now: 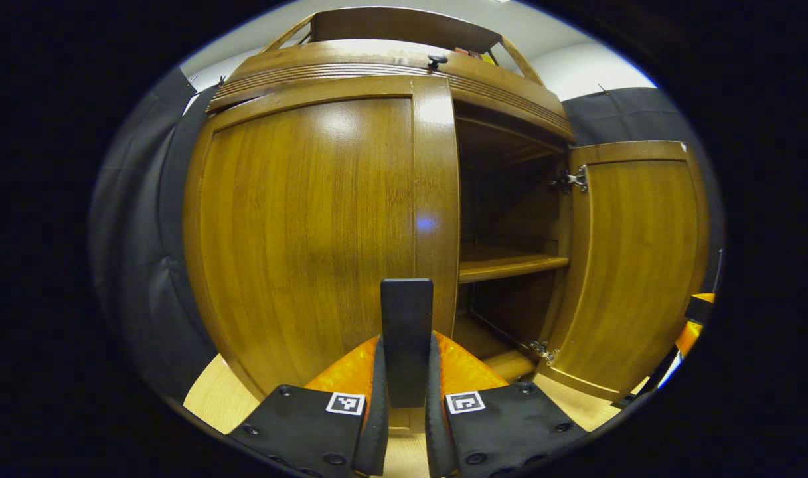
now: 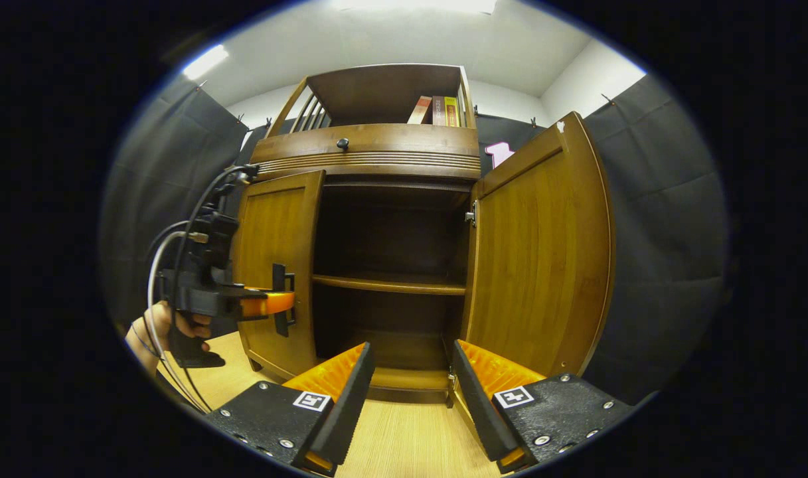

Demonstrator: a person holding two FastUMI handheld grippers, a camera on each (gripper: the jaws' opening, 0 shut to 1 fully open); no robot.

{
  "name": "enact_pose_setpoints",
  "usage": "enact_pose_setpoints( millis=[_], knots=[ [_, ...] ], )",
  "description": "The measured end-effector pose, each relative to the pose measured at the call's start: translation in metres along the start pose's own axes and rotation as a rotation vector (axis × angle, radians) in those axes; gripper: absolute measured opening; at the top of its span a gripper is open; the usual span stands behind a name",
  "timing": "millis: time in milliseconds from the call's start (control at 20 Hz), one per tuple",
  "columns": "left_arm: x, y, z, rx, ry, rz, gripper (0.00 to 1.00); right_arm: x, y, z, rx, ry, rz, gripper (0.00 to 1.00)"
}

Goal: Open the right door of the double-door shoe cabinet with the right hand, and open the left door with the left hand.

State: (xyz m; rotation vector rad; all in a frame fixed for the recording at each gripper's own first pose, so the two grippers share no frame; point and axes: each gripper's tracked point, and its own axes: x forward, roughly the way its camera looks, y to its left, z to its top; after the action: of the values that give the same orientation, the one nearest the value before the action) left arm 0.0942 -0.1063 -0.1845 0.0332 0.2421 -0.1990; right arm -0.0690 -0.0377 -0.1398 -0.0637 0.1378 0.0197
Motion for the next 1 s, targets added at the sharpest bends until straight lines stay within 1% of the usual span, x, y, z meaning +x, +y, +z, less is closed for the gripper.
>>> enact_pose_setpoints(
  millis=[50,100,150,350,500,600,650,800,850,1000],
  knots=[
    [-0.011,0.001,-0.001,-0.001,0.000,-0.009,0.32,-0.001,0.001,0.003,0.000,-0.003,-0.001,0.75],
    [-0.022,0.003,-0.002,-0.001,-0.001,-0.015,0.32,-0.002,0.002,0.004,-0.001,-0.005,0.000,0.75],
    [-0.031,0.005,-0.003,-0.005,-0.006,-0.017,0.29,-0.004,0.002,0.006,-0.001,-0.008,0.000,0.75],
    [-0.065,0.016,-0.003,0.017,-0.019,-0.020,0.32,-0.008,0.008,0.012,-0.003,-0.015,0.008,0.75],
    [-0.086,0.025,-0.004,0.023,-0.023,-0.017,0.31,-0.009,0.012,0.014,0.000,-0.019,0.014,0.75],
    [-0.095,0.031,-0.007,0.027,-0.024,-0.010,0.29,-0.010,0.016,0.014,0.002,-0.020,0.021,0.75],
    [-0.101,0.035,-0.007,0.031,-0.028,-0.008,0.30,-0.011,0.018,0.014,0.000,-0.018,0.025,0.84],
    [-0.122,0.049,-0.006,0.033,-0.041,0.005,0.30,-0.011,0.023,0.013,-0.006,-0.013,0.032,0.84],
    [-0.128,0.053,-0.006,0.033,-0.044,0.010,0.29,-0.012,0.025,0.014,-0.006,-0.011,0.035,0.84],
    [-0.145,0.068,-0.007,0.041,-0.050,0.026,0.29,-0.013,0.030,0.015,-0.003,-0.015,0.047,0.84]
  ],
)
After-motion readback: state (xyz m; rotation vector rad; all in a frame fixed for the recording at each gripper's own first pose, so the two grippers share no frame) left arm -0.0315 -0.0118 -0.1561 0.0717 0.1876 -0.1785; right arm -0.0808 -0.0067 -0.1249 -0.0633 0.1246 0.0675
